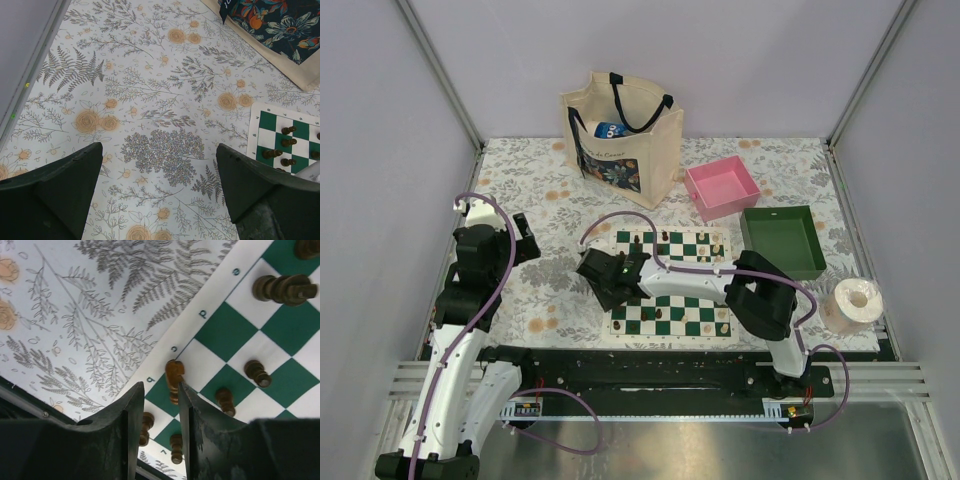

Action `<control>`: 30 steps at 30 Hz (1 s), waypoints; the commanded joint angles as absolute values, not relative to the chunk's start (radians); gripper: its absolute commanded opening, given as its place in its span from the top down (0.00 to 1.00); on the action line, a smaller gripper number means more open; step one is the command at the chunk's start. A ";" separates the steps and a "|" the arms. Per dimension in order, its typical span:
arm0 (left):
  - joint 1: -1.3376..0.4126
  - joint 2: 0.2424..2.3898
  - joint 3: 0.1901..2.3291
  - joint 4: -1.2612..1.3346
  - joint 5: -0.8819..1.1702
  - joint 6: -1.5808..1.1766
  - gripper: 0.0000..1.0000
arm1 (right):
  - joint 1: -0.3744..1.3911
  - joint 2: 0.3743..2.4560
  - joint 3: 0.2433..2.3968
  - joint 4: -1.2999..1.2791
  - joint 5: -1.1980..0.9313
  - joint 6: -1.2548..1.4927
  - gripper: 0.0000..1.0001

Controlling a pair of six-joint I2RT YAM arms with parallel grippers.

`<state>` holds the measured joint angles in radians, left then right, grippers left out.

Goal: Set up the chess pieces on the board

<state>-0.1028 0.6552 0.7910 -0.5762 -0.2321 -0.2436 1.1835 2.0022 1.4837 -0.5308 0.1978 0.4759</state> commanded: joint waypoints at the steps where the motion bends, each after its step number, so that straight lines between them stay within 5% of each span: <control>1: -0.098 0.644 0.801 -0.548 -0.235 -0.245 0.01 | 1.143 1.991 1.499 -0.549 0.186 0.442 0.58; 30: -0.098 0.647 0.801 -0.548 -0.235 -0.245 0.01 | 1.104 2.068 1.493 -0.505 0.048 0.410 0.57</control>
<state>-0.1028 0.6552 0.7910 -0.5762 -0.2321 -0.2436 1.1172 2.0598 1.4834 -0.5205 0.0593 0.4221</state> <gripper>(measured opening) 0.988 0.429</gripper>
